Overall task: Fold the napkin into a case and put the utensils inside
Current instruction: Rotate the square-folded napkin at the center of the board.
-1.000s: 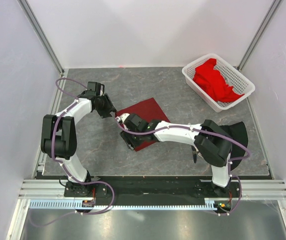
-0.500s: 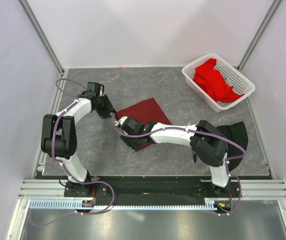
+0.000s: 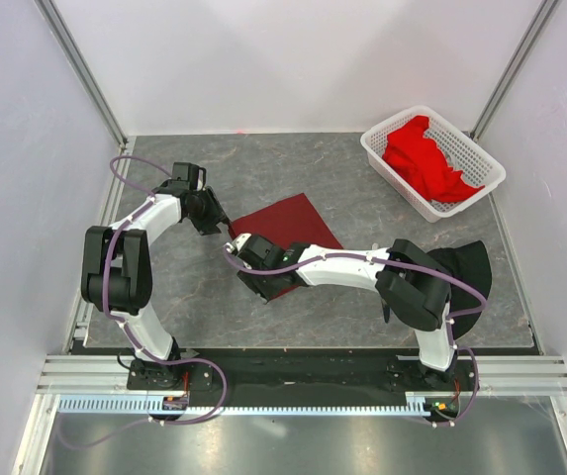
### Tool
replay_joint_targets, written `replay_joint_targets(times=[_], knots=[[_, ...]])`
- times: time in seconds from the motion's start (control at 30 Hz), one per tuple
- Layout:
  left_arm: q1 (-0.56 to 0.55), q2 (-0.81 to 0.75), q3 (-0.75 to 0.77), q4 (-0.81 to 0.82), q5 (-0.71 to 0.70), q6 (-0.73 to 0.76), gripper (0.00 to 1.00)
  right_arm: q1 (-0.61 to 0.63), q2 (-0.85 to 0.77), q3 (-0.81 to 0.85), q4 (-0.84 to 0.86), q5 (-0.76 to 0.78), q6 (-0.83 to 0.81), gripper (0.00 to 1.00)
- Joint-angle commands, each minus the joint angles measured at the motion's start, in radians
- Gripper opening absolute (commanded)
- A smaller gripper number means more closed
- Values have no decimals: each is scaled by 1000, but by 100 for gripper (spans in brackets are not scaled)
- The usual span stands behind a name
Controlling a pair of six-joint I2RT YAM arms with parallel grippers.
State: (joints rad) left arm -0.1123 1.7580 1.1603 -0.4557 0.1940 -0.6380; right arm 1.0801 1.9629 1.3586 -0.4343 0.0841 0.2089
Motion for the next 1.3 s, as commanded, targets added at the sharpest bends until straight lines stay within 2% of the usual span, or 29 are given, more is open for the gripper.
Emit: replay_joint_targets(times=[0.0, 0.2, 0.27, 0.43, 0.57, 0.7, 0.87, 1.03, 1.27], knots=[[10, -25, 7, 3, 21, 32, 49, 9, 7, 31, 11, -1, -8, 56], [11, -20, 7, 3, 19, 31, 49, 11, 11, 28, 9, 8, -8, 51], [11, -22, 4, 2, 18, 28, 49, 12, 11, 28, 9, 14, -8, 43], [11, -22, 4, 5, 25, 27, 49, 11, 10, 31, 9, 22, -16, 36], [11, -32, 2, 3, 22, 27, 49, 11, 11, 34, 9, 23, -17, 35], [13, -41, 1, 2, 21, 29, 49, 12, 11, 33, 16, -17, -14, 45], [16, -43, -1, 3, 19, 29, 49, 12, 27, 28, 19, -32, -14, 47], [17, -43, 2, 3, 21, 29, 49, 15, 40, 34, 19, -21, -22, 47], [17, -40, -2, 9, 28, 27, 49, 15, 36, 48, 16, -7, -28, 38]])
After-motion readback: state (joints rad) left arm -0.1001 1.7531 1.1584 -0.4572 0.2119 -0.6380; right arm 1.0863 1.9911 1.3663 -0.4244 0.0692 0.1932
